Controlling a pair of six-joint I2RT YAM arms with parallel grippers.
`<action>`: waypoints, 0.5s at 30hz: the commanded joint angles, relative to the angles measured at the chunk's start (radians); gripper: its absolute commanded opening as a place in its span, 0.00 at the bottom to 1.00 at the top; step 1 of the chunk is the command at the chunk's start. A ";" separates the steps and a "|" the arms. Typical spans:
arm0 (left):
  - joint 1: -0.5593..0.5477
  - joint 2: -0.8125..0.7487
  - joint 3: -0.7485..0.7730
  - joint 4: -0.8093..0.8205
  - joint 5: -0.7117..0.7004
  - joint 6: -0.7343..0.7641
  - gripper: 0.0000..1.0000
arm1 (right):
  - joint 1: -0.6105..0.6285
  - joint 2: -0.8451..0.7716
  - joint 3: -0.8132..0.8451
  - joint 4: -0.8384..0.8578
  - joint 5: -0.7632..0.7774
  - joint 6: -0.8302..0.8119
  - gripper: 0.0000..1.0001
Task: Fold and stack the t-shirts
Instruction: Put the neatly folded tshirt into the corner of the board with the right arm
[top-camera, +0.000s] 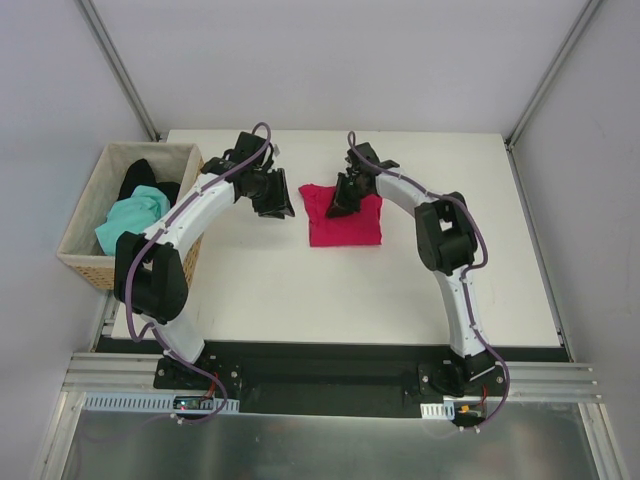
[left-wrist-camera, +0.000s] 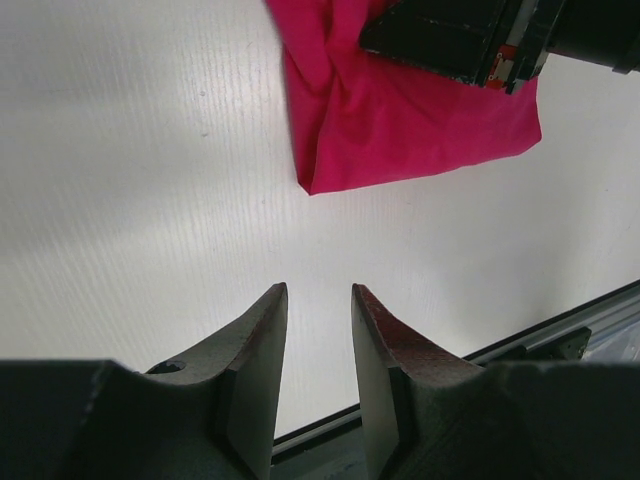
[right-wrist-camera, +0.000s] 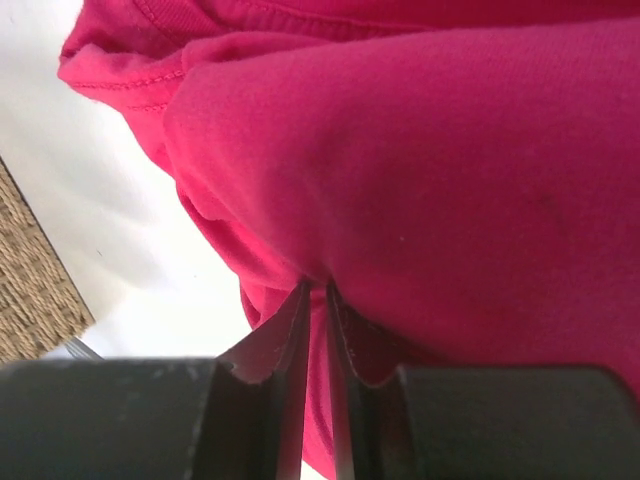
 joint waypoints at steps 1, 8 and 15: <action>0.017 -0.050 0.038 -0.027 0.013 0.023 0.32 | -0.027 -0.058 -0.044 0.047 0.049 0.059 0.15; 0.023 -0.027 0.054 -0.036 0.025 0.026 0.31 | -0.068 -0.094 -0.101 0.067 0.099 0.088 0.14; 0.025 -0.002 0.087 -0.039 0.042 0.028 0.32 | -0.099 -0.156 -0.178 0.069 0.179 0.101 0.13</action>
